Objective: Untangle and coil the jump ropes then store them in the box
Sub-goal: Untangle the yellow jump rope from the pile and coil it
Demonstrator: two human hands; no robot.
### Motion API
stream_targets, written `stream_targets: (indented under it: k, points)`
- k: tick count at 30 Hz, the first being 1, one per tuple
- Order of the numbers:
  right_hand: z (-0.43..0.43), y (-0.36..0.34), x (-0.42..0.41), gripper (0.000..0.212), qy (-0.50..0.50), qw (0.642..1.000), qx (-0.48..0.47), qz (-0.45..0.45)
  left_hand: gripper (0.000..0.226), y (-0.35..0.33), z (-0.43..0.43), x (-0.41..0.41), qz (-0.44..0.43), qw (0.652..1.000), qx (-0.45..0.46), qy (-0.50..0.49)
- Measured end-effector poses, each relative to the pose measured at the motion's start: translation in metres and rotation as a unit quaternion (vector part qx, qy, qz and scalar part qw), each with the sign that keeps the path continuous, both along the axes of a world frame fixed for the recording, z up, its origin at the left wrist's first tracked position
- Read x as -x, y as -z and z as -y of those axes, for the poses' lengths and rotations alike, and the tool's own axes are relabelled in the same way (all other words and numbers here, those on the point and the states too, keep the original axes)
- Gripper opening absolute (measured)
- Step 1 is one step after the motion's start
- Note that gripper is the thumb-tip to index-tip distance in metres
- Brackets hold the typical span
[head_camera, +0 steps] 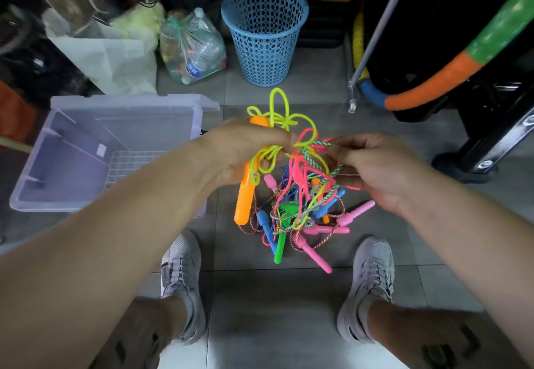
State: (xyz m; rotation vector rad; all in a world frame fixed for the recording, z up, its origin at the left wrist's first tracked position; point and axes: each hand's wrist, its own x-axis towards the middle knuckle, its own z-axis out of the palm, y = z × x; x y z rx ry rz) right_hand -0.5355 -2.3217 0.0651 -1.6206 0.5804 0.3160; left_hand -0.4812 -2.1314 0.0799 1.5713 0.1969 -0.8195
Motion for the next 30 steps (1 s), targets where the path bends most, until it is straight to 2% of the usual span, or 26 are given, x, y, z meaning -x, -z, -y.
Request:
stream_targets:
  k: [3,7,11,13,15,17,20,23,25,28,30]
  points:
    - [0.002,0.004,0.000,0.017,-0.003,0.998,0.067,-0.009,0.014,-0.001,0.003,0.000,-0.024,0.996,0.065,-0.059]
    - [0.003,0.003,0.002,0.019,-0.007,0.996,0.075,-0.047,0.010,-0.007,0.008,0.003,-0.038,0.986,0.132,-0.099]
    - [-0.002,0.000,-0.001,0.020,0.032,0.999,0.037,-0.021,0.013,-0.008,0.009,0.006,-0.033,0.984,0.146,-0.096]
    - [-0.003,-0.003,-0.002,0.018,0.051,0.999,0.008,0.005,0.022,-0.007,0.005,0.004,-0.020,0.992,0.101,-0.077]
    - [-0.005,-0.006,0.000,0.016,0.036,0.996,-0.076,0.010,0.033,-0.006,0.003,0.005,0.003,0.997,0.057,-0.052]
    - [-0.008,-0.009,0.003,0.018,0.014,0.989,-0.147,0.004,0.028,-0.008,0.006,0.009,0.019,0.995,0.070,-0.066]
    - [-0.012,-0.009,0.006,0.022,0.001,0.986,-0.167,0.023,0.017,-0.016,0.013,0.018,0.036,0.994,0.085,-0.065]
    - [-0.012,-0.008,0.009,0.039,-0.040,0.985,-0.156,0.063,0.029,-0.015,0.013,0.019,0.033,0.995,0.081,-0.050]
    - [-0.010,-0.005,0.009,0.042,-0.057,0.987,-0.123,0.081,0.029,-0.015,0.012,0.019,0.039,0.996,0.059,-0.048]
    - [-0.010,-0.002,0.007,0.034,-0.069,0.991,-0.056,0.102,0.024,-0.018,0.014,0.018,0.035,0.995,0.053,-0.078]
    - [-0.009,-0.002,0.005,0.039,-0.100,0.989,-0.021,0.106,0.009,-0.022,0.016,0.016,-0.018,0.987,0.114,-0.114]
